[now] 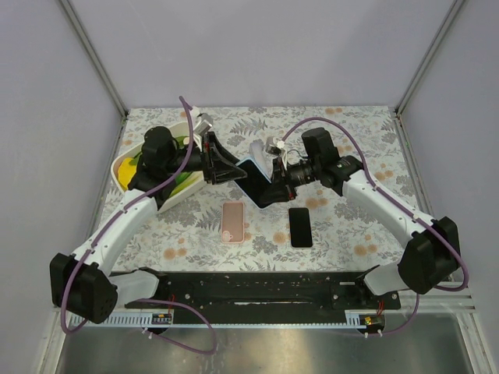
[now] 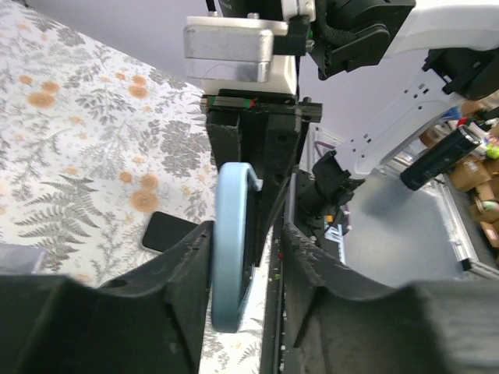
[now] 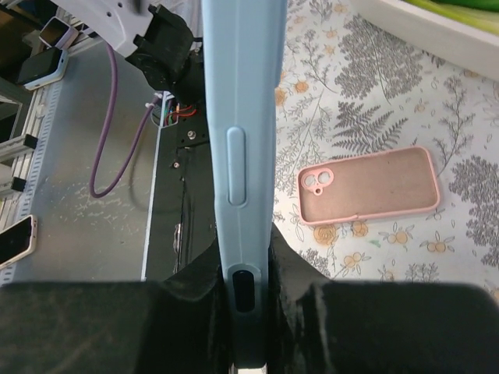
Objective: Take the phone out of the phone case
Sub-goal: Remove the phone case from the phone.
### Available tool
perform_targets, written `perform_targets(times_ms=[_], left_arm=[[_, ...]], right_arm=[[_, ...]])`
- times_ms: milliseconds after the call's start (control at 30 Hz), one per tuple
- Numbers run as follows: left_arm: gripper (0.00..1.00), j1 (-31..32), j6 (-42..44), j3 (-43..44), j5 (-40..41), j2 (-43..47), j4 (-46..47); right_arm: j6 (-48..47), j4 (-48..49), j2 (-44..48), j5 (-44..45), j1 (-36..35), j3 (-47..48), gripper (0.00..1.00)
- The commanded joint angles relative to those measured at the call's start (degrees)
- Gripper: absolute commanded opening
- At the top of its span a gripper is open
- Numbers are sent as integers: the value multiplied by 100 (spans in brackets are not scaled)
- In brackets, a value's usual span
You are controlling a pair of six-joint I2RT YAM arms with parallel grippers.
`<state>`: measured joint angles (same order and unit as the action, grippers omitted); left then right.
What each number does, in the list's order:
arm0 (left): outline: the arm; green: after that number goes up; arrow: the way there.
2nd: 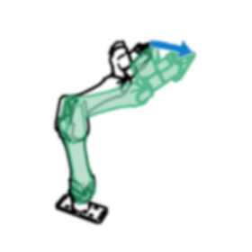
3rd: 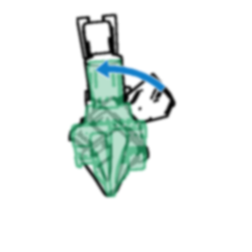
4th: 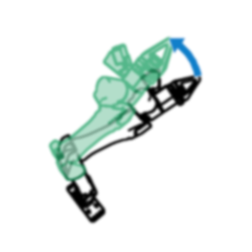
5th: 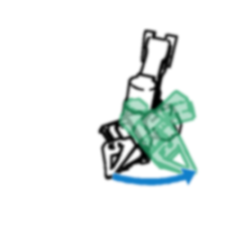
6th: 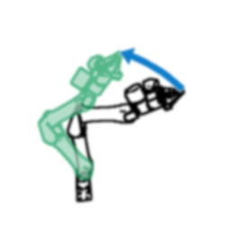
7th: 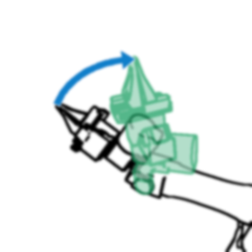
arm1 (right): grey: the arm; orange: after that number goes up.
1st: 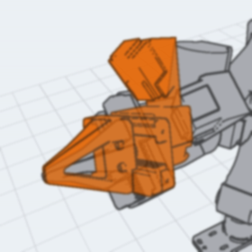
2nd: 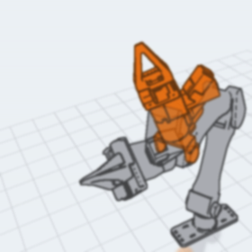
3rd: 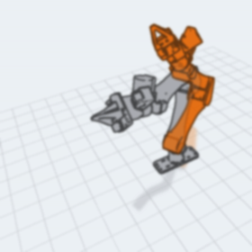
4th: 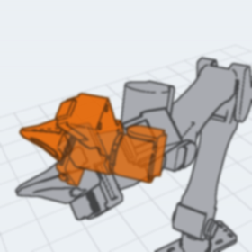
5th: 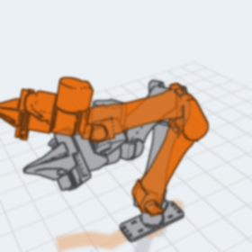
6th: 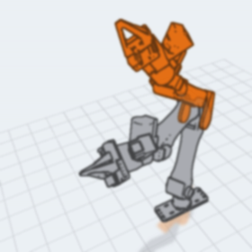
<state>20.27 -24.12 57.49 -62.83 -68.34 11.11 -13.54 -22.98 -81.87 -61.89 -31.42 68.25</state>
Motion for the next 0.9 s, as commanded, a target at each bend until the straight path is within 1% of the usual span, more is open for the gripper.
perform_targets(times_ms=[0,67,133,267,333,400,433,533,567,667,700,867], left_arm=[[52,152,249,332,-37,128,-205],[59,231,303,473,69,49,-347],[62,284,294,569,147,-65,-434],[63,363,128,754,253,-276,-505],[61,372,-83,868,262,-417,-461],[52,381,-355,982,280,-549,-435],[46,407,-444,1035,289,-584,-417],[35,469,-620,1045,341,-690,-461],[29,495,-620,1044,385,-733,-505],[5,504,-822,1027,403,-830,-514],[0,513,-892,1036,438,-848,-531],[0,530,-1129,1036,807,-874,-874]], right_arm=[[-245,-303,162,142,57,452,0],[-307,-364,153,220,40,496,0],[-412,-435,153,300,22,505,0],[-553,-514,188,423,-31,514,0],[-649,-575,206,528,-92,514,0],[-746,-620,232,642,-127,514,0],[-781,-628,250,712,-136,497,0],[-825,-611,294,775,-163,479,0],[-826,-620,303,801,-154,470,0],[-870,-611,355,915,-172,435,0],[-904,-611,382,968,-198,426,0],[-1124,-576,531,1591,-373,321,0]])
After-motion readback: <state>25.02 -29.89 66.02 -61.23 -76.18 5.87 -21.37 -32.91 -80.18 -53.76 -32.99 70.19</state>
